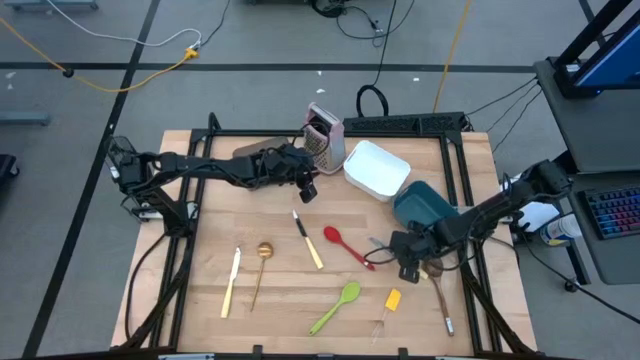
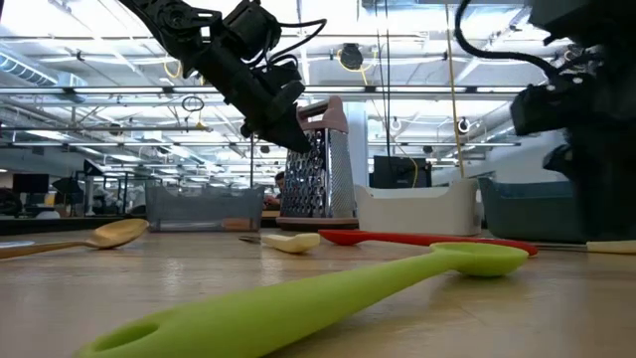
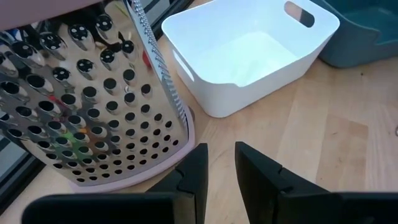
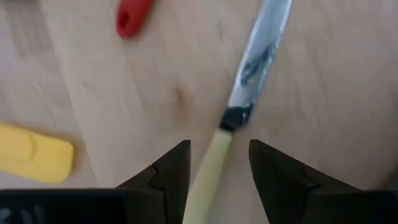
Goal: Pick & Place Kitchen Items
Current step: Put the right yellow table knife into the blue bin
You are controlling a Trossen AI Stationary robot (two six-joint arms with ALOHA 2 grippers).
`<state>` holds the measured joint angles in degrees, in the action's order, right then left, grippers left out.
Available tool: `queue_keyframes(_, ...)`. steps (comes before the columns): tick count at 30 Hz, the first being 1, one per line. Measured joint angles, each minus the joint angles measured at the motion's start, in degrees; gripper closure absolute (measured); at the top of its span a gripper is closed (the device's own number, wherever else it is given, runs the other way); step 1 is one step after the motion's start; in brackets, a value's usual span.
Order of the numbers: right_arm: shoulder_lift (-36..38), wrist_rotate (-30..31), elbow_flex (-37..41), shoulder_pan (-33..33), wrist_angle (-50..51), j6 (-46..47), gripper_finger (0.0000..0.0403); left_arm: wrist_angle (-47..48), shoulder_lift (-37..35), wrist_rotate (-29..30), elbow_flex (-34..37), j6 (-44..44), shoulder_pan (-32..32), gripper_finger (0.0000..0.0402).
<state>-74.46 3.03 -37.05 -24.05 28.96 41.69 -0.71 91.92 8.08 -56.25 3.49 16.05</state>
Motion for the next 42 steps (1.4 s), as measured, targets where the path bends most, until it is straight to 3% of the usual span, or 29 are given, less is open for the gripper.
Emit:
queue_keyframes(5, 0.00, -0.36, -1.28, 0.46, 0.79, -0.83, 0.0248, -0.03, 0.00, 0.00, 0.00, 0.00, 0.00, 0.0316)
queue_keyframes(15, -0.58, -3.36, -10.88, 0.80, 7.98, 1.61, 0.0248, -2.24, 0.00, -0.02, 0.00, -0.02, 0.00, 0.0316)
queue_keyframes(22, -6.80, -10.12, -11.00, 3.80, 16.67, 6.88, 0.0248, -2.49, 0.00, -0.02, 0.02, -0.02, 0.00, 0.0316)
queue_keyframes(30, -12.70, -15.09, -10.98, 6.64, 15.16, 4.11, 0.0248, -2.03, 0.00, -0.03, 0.01, -0.04, 0.00, 0.0316)
queue_keyframes(38, -12.85, -8.23, -10.59, 6.80, 12.12, -0.95, 0.0251, -1.43, 0.00, -0.04, 0.00, -0.07, 0.00, 0.0316)
queue_keyframes(42, -12.62, -7.73, -8.47, 6.97, 7.60, -1.60, 0.0271, 0.10, 0.00, -0.10, 0.00, -0.07, -0.04, 0.0316)
